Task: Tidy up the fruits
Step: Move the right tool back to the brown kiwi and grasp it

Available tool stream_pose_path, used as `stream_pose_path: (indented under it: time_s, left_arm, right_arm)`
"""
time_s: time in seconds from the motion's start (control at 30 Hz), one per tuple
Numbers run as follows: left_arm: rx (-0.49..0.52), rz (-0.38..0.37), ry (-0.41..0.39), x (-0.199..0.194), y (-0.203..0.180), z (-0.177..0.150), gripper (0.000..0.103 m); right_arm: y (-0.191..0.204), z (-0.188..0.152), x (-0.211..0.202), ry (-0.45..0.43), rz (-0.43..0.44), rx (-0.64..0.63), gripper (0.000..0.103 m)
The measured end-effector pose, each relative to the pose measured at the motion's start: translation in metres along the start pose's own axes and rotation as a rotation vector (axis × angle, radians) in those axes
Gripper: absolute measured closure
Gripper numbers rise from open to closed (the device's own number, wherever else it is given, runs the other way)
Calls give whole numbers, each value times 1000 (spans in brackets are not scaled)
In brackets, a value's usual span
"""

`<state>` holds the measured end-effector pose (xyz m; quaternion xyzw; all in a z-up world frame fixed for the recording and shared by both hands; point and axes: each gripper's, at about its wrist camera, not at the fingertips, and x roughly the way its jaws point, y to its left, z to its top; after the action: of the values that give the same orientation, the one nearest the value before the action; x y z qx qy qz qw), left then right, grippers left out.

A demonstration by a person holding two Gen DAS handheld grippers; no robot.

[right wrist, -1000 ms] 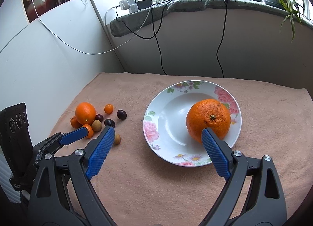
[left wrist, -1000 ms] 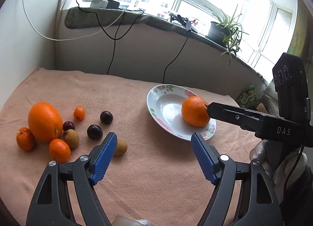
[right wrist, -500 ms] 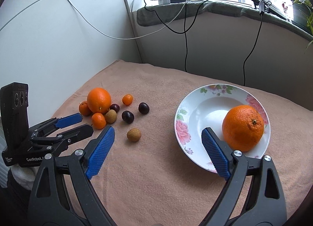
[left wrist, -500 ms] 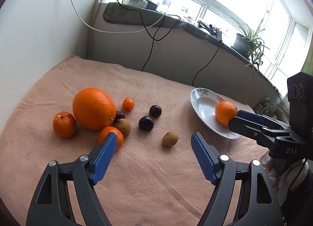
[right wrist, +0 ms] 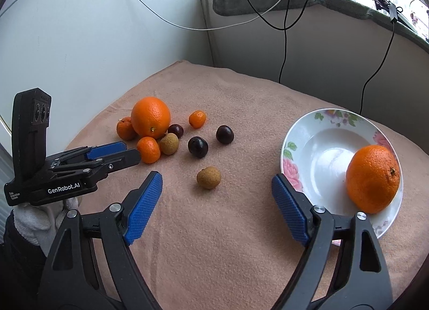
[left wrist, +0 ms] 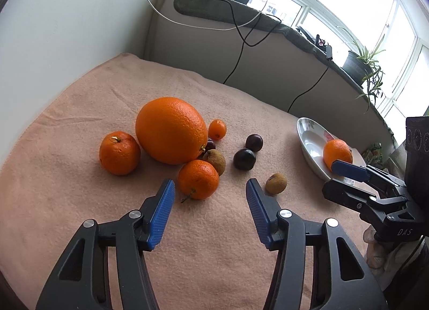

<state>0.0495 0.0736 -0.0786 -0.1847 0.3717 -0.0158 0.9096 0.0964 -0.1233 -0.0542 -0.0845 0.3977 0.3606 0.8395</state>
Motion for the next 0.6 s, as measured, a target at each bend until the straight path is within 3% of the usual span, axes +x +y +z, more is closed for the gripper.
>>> stream_pose_path:
  time_s: [0.1, 0.27, 0.47, 0.6]
  left_arm:
    - [-2, 2, 13, 5, 2, 0, 50]
    - [-9, 4, 28, 12, 5, 2, 58]
    - [-14, 7, 41, 19, 6, 4, 59]
    - [-11, 8, 48, 21, 6, 5, 61]
  right_arm:
    - [4, -2, 9, 20, -6, -23, 22]
    - [8, -4, 25, 62, -2, -39, 37]
    - [7, -2, 41, 94, 4, -28, 48]
    - [7, -1, 48, 106, 10, -25, 50]
